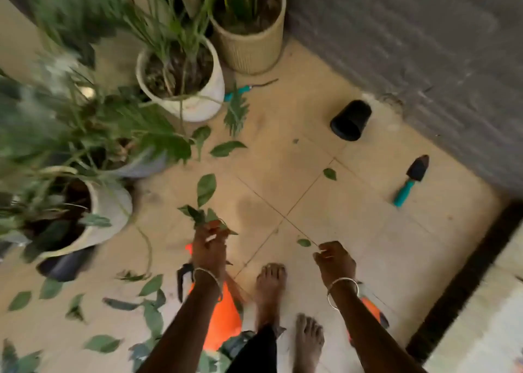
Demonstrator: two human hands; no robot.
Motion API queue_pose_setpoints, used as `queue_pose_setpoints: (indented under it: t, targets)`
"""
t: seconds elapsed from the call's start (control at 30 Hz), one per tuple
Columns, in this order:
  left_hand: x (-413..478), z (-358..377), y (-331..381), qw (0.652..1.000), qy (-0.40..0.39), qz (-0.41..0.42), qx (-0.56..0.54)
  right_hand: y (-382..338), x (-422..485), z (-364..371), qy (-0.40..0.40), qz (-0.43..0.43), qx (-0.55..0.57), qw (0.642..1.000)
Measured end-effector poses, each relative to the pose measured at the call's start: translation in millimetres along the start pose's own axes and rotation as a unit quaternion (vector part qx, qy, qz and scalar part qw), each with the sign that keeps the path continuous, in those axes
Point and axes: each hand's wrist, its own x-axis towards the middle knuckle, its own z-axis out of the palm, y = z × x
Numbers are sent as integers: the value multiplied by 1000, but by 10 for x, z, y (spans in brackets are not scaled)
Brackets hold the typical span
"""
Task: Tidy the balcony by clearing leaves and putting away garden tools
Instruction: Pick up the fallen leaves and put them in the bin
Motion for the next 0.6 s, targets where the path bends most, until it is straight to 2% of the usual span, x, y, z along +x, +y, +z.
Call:
queue_pose_setpoints:
  t: [0.2, 0.33, 0.43, 0.6]
  targets:
    - [1293, 354, -1058, 991, 69, 69, 90, 1018, 1279, 975, -40, -74, -97, 992]
    - [1978, 272, -1654, 972, 111, 92, 183, 1578, 1666, 1291, -69, -179, -230, 954]
    - [2299, 227, -1857, 954, 152, 80, 245, 1842, 1778, 1324, -36, -241, -287, 926]
    - [2712, 346, -1977, 935, 187, 61, 295, 1854, 1928, 1268, 5, -313, -274, 909]
